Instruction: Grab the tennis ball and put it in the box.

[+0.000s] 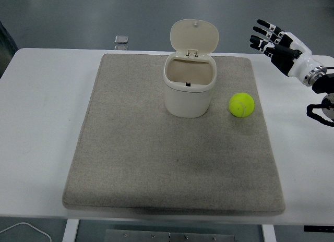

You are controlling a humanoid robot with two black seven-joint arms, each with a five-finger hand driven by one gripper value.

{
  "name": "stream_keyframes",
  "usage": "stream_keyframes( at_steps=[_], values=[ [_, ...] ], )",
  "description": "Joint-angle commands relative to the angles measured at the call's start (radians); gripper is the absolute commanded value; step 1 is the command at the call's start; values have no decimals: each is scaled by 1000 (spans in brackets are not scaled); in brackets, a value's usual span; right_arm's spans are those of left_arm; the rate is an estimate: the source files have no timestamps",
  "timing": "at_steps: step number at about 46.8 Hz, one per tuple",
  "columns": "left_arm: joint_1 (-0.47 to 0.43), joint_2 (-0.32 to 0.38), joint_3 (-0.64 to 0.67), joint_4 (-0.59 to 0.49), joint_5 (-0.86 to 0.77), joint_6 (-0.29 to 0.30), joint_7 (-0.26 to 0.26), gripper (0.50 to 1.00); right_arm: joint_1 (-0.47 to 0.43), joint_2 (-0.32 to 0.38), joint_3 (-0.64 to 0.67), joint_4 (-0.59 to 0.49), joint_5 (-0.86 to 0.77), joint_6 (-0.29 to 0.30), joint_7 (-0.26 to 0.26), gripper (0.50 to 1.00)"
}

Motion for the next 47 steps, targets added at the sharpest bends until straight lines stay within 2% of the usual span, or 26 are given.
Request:
stream_keyframes(
  at_steps=[1,15,40,47],
  values=[
    [-1,0,0,0,0,0,0,992,0,-2,-1,0,0,0,0,926],
    [-1,0,0,0,-1,0,0,992,-2,-2,2,-20,-132,-14,2,926],
    [-1,0,0,0,0,0,0,992,5,-11,-3,-18,-244,2,3,926],
    [0,0,0,0,0,0,0,992,-2,-35,6,-6,-328,14,13,926]
  ],
)
